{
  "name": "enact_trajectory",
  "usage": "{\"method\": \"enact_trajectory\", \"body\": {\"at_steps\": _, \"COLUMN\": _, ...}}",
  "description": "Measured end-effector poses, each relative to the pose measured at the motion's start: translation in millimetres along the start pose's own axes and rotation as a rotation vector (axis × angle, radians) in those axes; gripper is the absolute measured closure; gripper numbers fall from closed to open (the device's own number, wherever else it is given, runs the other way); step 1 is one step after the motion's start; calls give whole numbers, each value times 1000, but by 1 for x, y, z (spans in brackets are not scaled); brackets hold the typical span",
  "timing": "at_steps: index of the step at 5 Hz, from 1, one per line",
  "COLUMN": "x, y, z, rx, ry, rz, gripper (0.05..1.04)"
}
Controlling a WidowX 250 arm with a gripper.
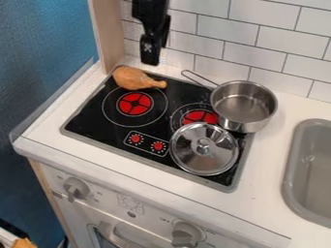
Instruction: Move the drumstick to the top left edge of the cooker
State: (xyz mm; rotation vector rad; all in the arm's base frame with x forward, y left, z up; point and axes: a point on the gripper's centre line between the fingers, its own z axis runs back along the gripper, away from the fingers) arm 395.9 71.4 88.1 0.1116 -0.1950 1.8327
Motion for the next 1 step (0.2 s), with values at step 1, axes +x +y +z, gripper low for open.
{"method": "enact_trajectory", "body": {"at_steps": 1, "x": -1, "y": -1, "z": 2, "rx": -7, "ry": 3, "rz": 0, "gripper": 83}}
